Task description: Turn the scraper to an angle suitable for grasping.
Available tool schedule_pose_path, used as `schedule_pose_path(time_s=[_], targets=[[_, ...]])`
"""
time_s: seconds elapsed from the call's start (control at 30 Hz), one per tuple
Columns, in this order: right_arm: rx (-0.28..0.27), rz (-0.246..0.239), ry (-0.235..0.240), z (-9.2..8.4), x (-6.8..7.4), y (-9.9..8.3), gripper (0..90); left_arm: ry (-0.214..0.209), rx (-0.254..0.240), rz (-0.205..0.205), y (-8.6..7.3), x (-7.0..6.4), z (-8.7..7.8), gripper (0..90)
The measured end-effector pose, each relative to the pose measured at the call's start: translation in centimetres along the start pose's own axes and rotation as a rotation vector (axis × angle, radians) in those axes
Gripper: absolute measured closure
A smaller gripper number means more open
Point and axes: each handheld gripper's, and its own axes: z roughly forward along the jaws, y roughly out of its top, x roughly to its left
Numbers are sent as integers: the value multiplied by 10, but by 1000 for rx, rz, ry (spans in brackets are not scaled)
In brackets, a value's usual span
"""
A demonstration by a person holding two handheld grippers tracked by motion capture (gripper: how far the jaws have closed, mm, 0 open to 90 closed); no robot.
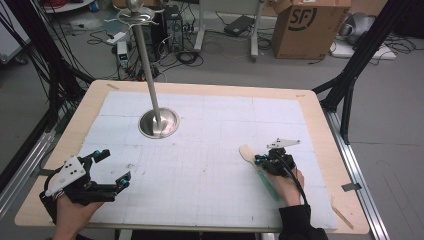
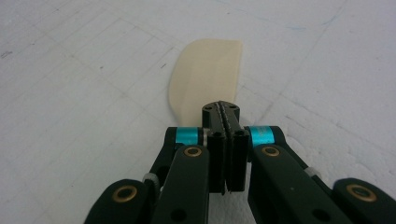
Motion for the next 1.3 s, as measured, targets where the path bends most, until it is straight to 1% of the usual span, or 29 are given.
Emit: schedule_pose_path(time_s=[0.1, 0.17, 0.3, 0.43, 0.6, 0.7, 0.73, 0.93, 1.0, 1.07, 1.1, 1.23, 1.3], targets=[[-3, 1, -1, 0, 1, 0, 897, -1, 5, 5, 0, 0, 0, 17], [-7, 6, 15, 1, 1, 0, 897, -4, 12, 5, 0, 0, 1, 17], [-3, 4, 18, 1, 2, 0, 898, 3, 18, 7, -1, 0, 0, 17], [-6, -13, 33, 3, 4, 1, 898, 2, 16, 3, -1, 0, -1, 17], [10, -29, 64, 4, 9, 3, 898, 9, 15, 1, -1, 1, -3, 17], [23, -48, 89, 6, 15, 5, 899, 11, 14, 2, 0, 1, -3, 17], [36, -51, 100, 6, 18, 6, 899, 10, 15, 3, 0, 1, -4, 17], [61, -109, 143, 11, 33, 11, 899, 14, 11, 5, 1, 0, -5, 17], [62, -129, 162, 13, 41, 12, 899, 15, 9, 5, 1, 0, -5, 17], [62, -139, 170, 13, 43, 13, 899, 14, 10, 5, 1, 0, -5, 17], [70, -135, 186, 13, 45, 13, 899, 14, 10, 4, 1, 0, -5, 17], [70, -177, 226, 15, 54, 13, 899, 15, 10, 5, 1, 0, -5, 17], [78, -189, 234, 15, 59, 13, 900, 14, 8, 6, 2, 0, -4, 17]])
